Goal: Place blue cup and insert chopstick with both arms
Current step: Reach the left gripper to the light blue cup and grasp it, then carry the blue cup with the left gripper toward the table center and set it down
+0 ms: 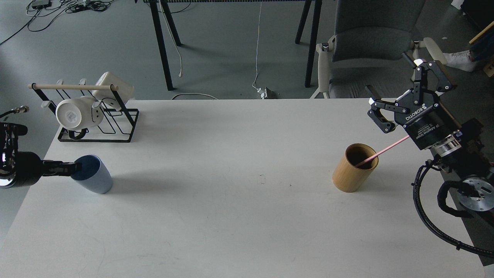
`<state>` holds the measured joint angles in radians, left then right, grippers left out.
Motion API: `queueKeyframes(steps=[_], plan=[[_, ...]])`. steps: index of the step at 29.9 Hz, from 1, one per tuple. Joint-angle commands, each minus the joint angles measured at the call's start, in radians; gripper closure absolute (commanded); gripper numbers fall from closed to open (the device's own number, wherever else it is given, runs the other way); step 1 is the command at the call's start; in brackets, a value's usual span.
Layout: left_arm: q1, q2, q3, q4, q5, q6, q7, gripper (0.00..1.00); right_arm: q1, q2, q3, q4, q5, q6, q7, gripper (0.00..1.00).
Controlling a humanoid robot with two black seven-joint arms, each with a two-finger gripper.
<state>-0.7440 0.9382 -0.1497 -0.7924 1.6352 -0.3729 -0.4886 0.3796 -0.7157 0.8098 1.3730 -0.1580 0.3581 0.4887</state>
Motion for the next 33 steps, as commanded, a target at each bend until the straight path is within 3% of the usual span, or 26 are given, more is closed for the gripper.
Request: queueKeyframes(steps=[1, 7, 16, 22, 25, 28, 33], plan=[[-0.002, 0.001, -0.007, -0.002, 0.0, 0.002, 0.0, 0.84, -0.001, -0.001, 0.0, 0.0, 0.0, -0.001, 0.0, 0.04], [-0.002, -0.001, -0.008, -0.008, -0.001, 0.003, 0.0, 0.94, -0.004, -0.001, 0.0, -0.005, 0.0, -0.001, 0.0, 0.04], [-0.006, 0.001, -0.01, -0.016, -0.021, 0.029, 0.0, 0.96, -0.004, -0.001, 0.0, -0.006, 0.0, -0.001, 0.0, 0.04], [-0.02, 0.03, -0.069, -0.177, -0.073, 0.006, 0.0, 0.98, -0.002, -0.001, 0.018, -0.023, 0.0, -0.004, 0.0, 0.04], [-0.058, 0.021, -0.091, -0.26, -0.107, -0.052, 0.0, 0.98, 0.001, -0.001, 0.049, -0.052, -0.002, -0.005, 0.0, 0.04], [-0.145, -0.048, -0.085, -0.278, -0.118, -0.106, 0.0, 0.98, 0.021, -0.005, 0.055, -0.087, -0.002, -0.005, 0.0, 0.04], [-0.248, -0.245, -0.051, -0.251, -0.101, -0.116, 0.0, 0.98, 0.094, -0.016, 0.061, -0.186, -0.002, 0.004, 0.0, 0.04]])
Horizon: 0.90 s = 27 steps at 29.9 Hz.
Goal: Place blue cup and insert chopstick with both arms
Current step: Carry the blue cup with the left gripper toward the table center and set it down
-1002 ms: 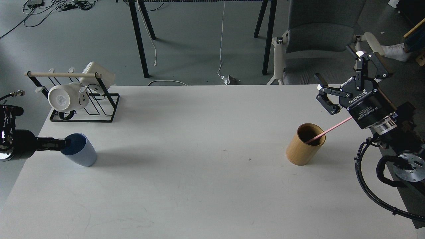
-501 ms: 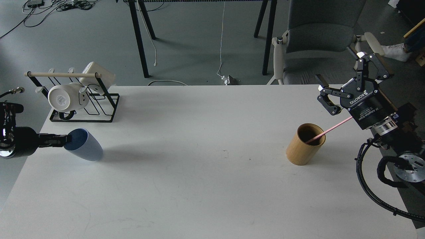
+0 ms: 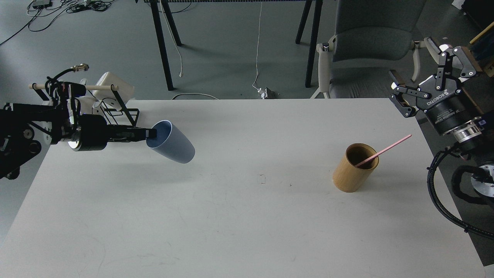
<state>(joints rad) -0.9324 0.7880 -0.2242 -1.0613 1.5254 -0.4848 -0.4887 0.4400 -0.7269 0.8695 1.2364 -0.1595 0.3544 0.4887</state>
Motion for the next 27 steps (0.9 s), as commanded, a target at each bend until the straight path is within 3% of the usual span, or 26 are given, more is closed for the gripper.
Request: queueKeyframes(steps=[1, 7, 12, 16, 27], plan=[[-0.08, -0.131, 0.052, 0.03, 0.007, -0.004, 0.0, 0.98, 0.039, -0.005, 0.002, -0.063, 0.0, 0.009, 0.0, 0.04], [-0.166, -0.346, 0.203, 0.164, 0.018, -0.004, 0.0, 0.98, 0.069, -0.014, 0.0, -0.104, 0.0, 0.009, 0.0, 0.04], [-0.172, -0.437, 0.216, 0.21, 0.111, -0.004, 0.0, 0.98, 0.068, -0.017, -0.001, -0.11, 0.0, 0.009, 0.0, 0.05], [-0.174, -0.519, 0.238, 0.314, 0.162, -0.004, 0.0, 0.98, 0.066, -0.02, -0.003, -0.11, 0.0, 0.009, 0.0, 0.05], [-0.181, -0.555, 0.241, 0.343, 0.251, -0.004, 0.0, 0.98, 0.063, -0.02, -0.009, -0.109, 0.001, 0.008, 0.0, 0.05]])
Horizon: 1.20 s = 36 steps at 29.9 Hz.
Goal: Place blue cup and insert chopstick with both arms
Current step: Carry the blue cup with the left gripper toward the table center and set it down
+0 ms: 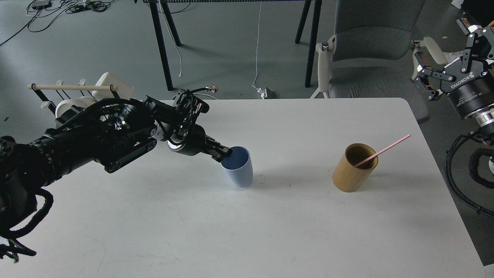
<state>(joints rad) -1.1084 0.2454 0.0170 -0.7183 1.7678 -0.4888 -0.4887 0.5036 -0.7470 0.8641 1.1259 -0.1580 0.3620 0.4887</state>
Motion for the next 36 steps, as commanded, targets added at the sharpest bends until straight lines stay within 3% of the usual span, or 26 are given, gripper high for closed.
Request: queueKeyframes(steps=[1, 15, 36], plan=[[-0.011, -0.023, 0.0, 0.0, 0.009, 0.0, 0.0, 0.98, 0.0, 0.0, -0.005, 0.002, 0.0, 0.0, 0.0, 0.05], [-0.019, -0.106, 0.017, 0.059, 0.048, 0.0, 0.0, 0.96, -0.008, -0.017, -0.005, 0.005, 0.0, 0.002, 0.0, 0.05], [-0.021, -0.08, 0.006, 0.046, 0.021, 0.0, 0.0, 0.76, -0.019, -0.017, -0.007, 0.003, 0.0, 0.003, 0.0, 0.05]])
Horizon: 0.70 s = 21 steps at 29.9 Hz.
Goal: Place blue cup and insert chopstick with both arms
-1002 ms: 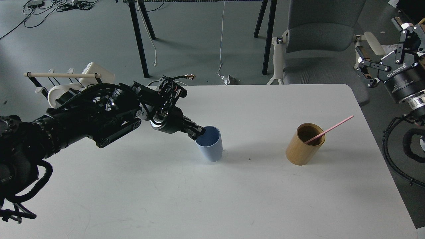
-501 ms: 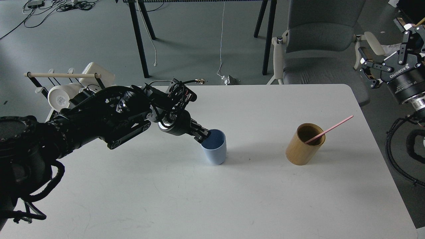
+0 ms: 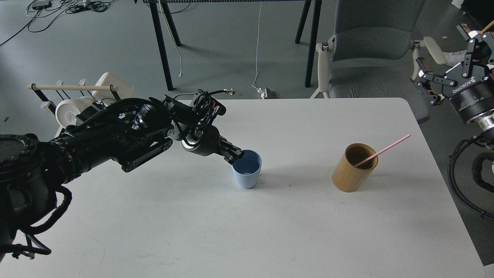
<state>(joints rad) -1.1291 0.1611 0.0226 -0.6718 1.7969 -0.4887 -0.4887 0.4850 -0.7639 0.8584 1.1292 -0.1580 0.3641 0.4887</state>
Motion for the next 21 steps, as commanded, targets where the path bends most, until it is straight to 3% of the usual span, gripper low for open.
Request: queueKeyframes(steps=[1, 5, 10, 18, 21], plan=[[0.0, 0.006, -0.001, 0.0, -0.014, 0.0, 0.0, 0.76, 0.0, 0.0, -0.001, 0.0, 0.0, 0.001, 0.0, 0.05], [0.0, 0.009, 0.0, 0.0, -0.019, 0.0, 0.0, 0.75, 0.0, 0.0, 0.001, 0.001, 0.0, 0.001, 0.0, 0.05], [-0.001, 0.014, -0.004, 0.001, -0.024, 0.0, 0.0, 0.65, 0.0, 0.0, -0.001, 0.0, 0.0, 0.001, 0.0, 0.05], [-0.001, 0.043, -0.007, 0.005, -0.284, 0.0, 0.0, 0.37, 0.0, -0.024, 0.004, 0.026, -0.014, -0.017, 0.0, 0.04], [0.006, 0.084, -0.044, 0.001, -0.507, 0.0, 0.0, 0.19, 0.0, -0.072, 0.002, 0.066, -0.04, -0.097, 0.0, 0.04]])
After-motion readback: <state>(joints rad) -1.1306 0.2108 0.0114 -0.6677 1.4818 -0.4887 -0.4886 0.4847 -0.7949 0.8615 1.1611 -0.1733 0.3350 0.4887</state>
